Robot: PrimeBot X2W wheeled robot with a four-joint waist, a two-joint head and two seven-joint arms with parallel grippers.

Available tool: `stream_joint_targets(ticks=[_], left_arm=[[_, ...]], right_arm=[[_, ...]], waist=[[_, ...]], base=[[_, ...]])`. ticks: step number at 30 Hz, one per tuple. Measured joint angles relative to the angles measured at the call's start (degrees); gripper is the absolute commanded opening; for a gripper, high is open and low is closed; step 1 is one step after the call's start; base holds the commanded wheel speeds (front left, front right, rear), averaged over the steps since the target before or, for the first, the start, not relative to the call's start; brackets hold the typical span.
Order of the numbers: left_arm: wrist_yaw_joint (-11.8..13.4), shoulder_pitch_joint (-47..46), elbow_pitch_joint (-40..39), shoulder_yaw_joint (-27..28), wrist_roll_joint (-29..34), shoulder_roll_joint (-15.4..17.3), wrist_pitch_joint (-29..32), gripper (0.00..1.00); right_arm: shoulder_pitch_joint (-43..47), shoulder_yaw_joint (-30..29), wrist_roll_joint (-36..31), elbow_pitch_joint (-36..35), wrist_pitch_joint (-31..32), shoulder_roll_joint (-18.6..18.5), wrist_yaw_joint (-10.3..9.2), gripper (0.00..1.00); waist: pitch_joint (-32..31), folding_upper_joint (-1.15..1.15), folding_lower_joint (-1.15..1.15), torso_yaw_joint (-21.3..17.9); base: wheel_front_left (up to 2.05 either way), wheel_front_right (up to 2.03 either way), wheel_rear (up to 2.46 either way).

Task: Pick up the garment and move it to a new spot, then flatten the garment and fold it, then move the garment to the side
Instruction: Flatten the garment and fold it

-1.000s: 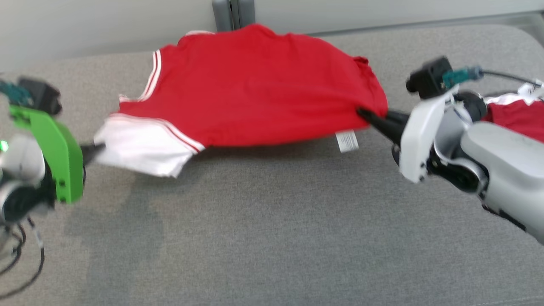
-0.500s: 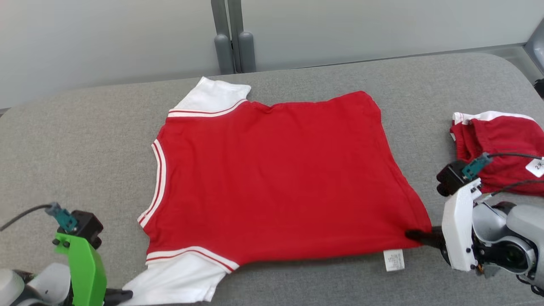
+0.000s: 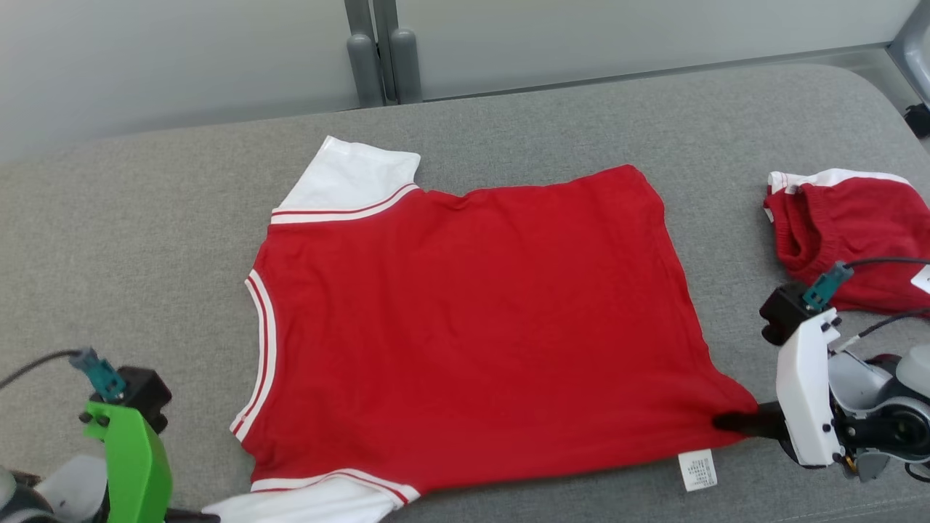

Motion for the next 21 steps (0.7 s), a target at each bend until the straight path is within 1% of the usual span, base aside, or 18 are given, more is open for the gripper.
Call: stream_joint_targets(ticks=[2, 5, 8, 10, 15, 19, 20, 21], left_arm=[[0.2, -2.5, 0.9, 1.0, -0.4, -0.4, 1.7, 0.00], [0.3, -6.6, 3.2, 2.0, -0.3, -2.4, 4.4, 0.00], [0.4, -11.1, 6.7, 2.7, 0.2, -5.0, 7.3, 0.00], [0.4, -14.0, 9.5, 2.8, 0.9, -7.4, 8.7, 0.00], [-0.1, -18.9, 16.7, 2.6, 2.9, -12.7, 10.4, 0.00], [-1.0, -20.9, 21.9, 2.1, 4.3, -15.7, 11.0, 0.00], [-1.4, -21.4, 23.2, 2.1, 4.4, -16.4, 11.0, 0.00], [-1.5, -21.8, 24.3, 2.1, 4.4, -16.9, 11.0, 0.00]], right_arm=[[-1.4, -0.9, -0.1, 0.7, 0.5, 1.0, 0.00, 0.00], [-3.3, -2.0, -0.4, 1.9, 1.7, 2.9, 0.00, 0.00], [-5.0, -3.1, -0.5, 3.2, 2.8, 4.4, -0.01, 0.00], [-6.2, -3.7, -0.6, 3.9, 3.4, 5.7, -0.01, 0.00], [-8.1, -5.3, -1.1, 5.9, 4.0, 7.8, -0.01, 0.00], [-9.3, -6.2, -1.3, 7.8, 4.3, 9.8, -0.01, 0.00], [-9.5, -6.5, -1.3, 8.5, 4.3, 10.4, -0.01, 0.01], [-9.7, -6.7, -1.3, 8.9, 4.4, 10.9, -0.02, 0.09]], waist=[[0.7, 0.00, 0.00, -0.2], [1.9, 0.00, 0.00, -0.4], [3.2, 0.00, 0.00, -0.6], [4.2, 0.00, 0.00, -0.8], [6.5, 0.00, 0.00, -1.3], [7.7, 0.00, 0.00, -2.0], [8.0, 0.00, 0.00, -2.3], [8.2, 0.00, 0.00, -2.4]], base=[[0.00, 0.00, 0.00], [0.00, 0.00, 0.00], [0.00, 0.00, 0.00], [0.00, 0.00, 0.00], [0.00, 0.00, 0.00], [0.00, 0.00, 0.00], [0.00, 0.00, 0.00], [0.00, 0.00, 0.00]])
